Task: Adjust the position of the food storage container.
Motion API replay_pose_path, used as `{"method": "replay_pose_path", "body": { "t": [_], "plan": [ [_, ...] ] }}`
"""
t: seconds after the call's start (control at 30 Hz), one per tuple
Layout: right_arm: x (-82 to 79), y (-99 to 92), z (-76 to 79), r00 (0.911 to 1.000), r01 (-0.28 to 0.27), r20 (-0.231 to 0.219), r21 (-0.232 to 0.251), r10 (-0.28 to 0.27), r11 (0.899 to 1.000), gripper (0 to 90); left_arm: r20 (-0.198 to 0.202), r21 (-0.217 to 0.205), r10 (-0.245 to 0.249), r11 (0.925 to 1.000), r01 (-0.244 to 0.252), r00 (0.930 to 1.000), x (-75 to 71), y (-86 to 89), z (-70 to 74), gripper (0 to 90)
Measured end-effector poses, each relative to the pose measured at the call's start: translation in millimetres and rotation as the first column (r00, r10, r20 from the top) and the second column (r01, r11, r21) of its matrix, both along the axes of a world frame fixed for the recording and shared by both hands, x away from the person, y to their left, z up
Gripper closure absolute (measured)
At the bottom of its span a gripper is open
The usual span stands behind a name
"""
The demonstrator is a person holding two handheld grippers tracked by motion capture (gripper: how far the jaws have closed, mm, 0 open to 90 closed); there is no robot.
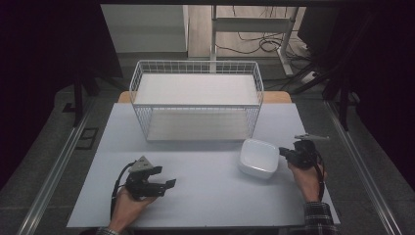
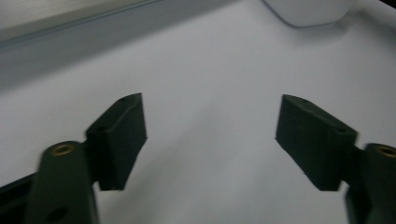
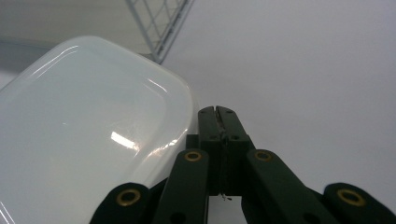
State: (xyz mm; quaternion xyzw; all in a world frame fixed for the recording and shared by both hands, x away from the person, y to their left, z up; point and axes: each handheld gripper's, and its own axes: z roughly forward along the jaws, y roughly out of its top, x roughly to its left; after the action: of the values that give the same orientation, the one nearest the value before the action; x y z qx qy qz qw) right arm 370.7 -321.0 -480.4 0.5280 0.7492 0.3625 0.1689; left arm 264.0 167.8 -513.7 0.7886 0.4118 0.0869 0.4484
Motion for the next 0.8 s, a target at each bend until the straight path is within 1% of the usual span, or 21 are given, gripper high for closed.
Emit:
{"method": "replay_pose_path", "body": {
  "t": [0.03, 0.07, 0.1, 0.2, 0.23, 0.27, 0.33, 0.37, 0.4, 0.43, 0.5, 0.53, 0.57, 0.6, 0.63, 0.67, 0.73, 0.77, 0.8],
  "plan": [
    [0.0, 2.5, -0.2, 1.0, -0.007, -0.001, 0.001, 0.007, 1.0, 89.1, 0.005, -0.001, -0.015, 0.9999, 0.015, 0.9999, 4.6, -5.8, 1.0, 29.0],
    [-0.1, 5.3, -0.4, 0.9999, -0.012, -0.004, 0.002, 0.012, 1.0, 89.1, 0.005, -0.001, -0.015, 0.9999, 0.015, 0.9999, 4.6, -5.8, 1.0, 32.9],
    [-0.1, 8.4, -0.8, 0.9997, -0.021, -0.008, 0.003, 0.021, 1.0, 89.1, 0.006, -0.004, -0.044, 0.999, 0.044, 0.999, 16.5, -20.3, 3.0, 37.2],
    [-0.3, 15.3, -2.0, 0.9993, -0.035, -0.011, 0.005, 0.035, 0.999, 89.1, 0.006, -0.006, -0.077, 0.997, 0.077, 0.997, 33.1, -40.5, 3.6, 46.3],
    [-0.3, 15.3, -2.0, 0.9993, -0.035, -0.011, 0.005, 0.035, 0.999, 89.1, 0.006, -0.006, -0.077, 0.997, 0.077, 0.997, 33.1, -40.5, 3.6, 49.5],
    [-0.8, 20.2, -3.0, 0.9988, -0.046, -0.017, 0.003, 0.046, 0.999, 89.1, 0.005, -0.009, -0.096, 0.9954, 0.096, 0.9954, 44.9, -56.3, 2.8, 53.8],
    [-1.4, 23.7, -3.9, 0.9982, -0.056, -0.021, 0.0, 0.056, 0.998, 89.1, -0.003, -0.018, -0.125, 0.9921, 0.124, 0.9922, 57.8, -74.1, 0.6, 60.3],
    [-2.2, 26.5, -4.4, 0.9978, -0.06, -0.026, 0.002, 0.06, 0.998, 89.1, -0.002, -0.019, -0.129, 0.9914, 0.129, 0.9916, 61.9, -80.1, -0.3, 64.4],
    [-2.7, 28.2, -4.8, 0.9975, -0.064, -0.029, 0.001, 0.064, 0.998, 89.1, -0.007, -0.03, -0.135, 0.9904, 0.135, 0.9908, 67.2, -88.0, -1.6, 67.8],
    [-3.5, 30.8, -5.3, 0.997, -0.072, -0.031, 0.0, 0.072, 0.997, 89.1, -0.008, -0.021, -0.141, 0.9899, 0.141, 0.99, 73.6, -96.1, -2.5, 71.4],
    [-5.2, 36.9, -6.4, 0.9951, -0.091, -0.039, 0.001, 0.091, 0.996, 89.1, -0.015, -0.026, -0.138, 0.9901, 0.138, 0.9903, 81.7, -106.3, -3.9, 78.1],
    [-5.8, 40.4, -7.2, 0.9939, -0.102, -0.043, 0.0, 0.102, 0.995, 89.1, -0.022, -0.029, -0.137, 0.9903, 0.136, 0.9904, 85.7, -110.9, -4.3, 80.6],
    [-6.2, 44.3, -7.8, 0.9923, -0.114, -0.048, 0.0, 0.114, 0.993, 89.1, -0.022, -0.029, -0.137, 0.9903, 0.136, 0.9904, 85.7, -110.9, -4.3, 82.4],
    [-6.7, 49.3, -8.9, 0.9898, -0.132, -0.056, -0.003, 0.131, 0.991, 89.1, -0.028, -0.021, -0.134, 0.9908, 0.134, 0.9906, 92.0, -117.8, -4.7, 84.1],
    [-7.1, 52.5, -9.6, 0.9885, -0.14, -0.059, -0.005, 0.139, 0.99, 89.1, -0.026, -0.009, -0.132, 0.9913, 0.132, 0.991, 93.9, -120.1, -4.6, 84.9],
    [-7.8, 57.7, -10.2, 0.9861, -0.154, -0.065, -0.004, 0.153, 0.988, 89.1, -0.023, 0.002, -0.133, 0.9912, 0.133, 0.9909, 94.6, -120.2, -4.3, 85.6],
    [-7.9, 60.6, -10.7, 0.9848, -0.163, -0.062, -0.005, 0.163, 0.987, 89.1, -0.027, 0.01, -0.129, 0.9915, 0.13, 0.9913, 95.2, -118.9, -4.3, 86.0],
    [-9.0, 69.5, -11.2, 0.9808, -0.183, -0.067, -0.001, 0.183, 0.983, 89.1, -0.029, 0.011, -0.118, 0.9929, 0.118, 0.9926, 96.1, -116.4, -4.6, 86.4],
    [-9.1, 72.7, -11.8, 0.9802, -0.186, -0.068, 0.001, 0.186, 0.982, 89.1, -0.031, 0.012, -0.108, 0.994, 0.109, 0.9936, 96.6, -114.2, -4.7, 86.5]
  ]
}}
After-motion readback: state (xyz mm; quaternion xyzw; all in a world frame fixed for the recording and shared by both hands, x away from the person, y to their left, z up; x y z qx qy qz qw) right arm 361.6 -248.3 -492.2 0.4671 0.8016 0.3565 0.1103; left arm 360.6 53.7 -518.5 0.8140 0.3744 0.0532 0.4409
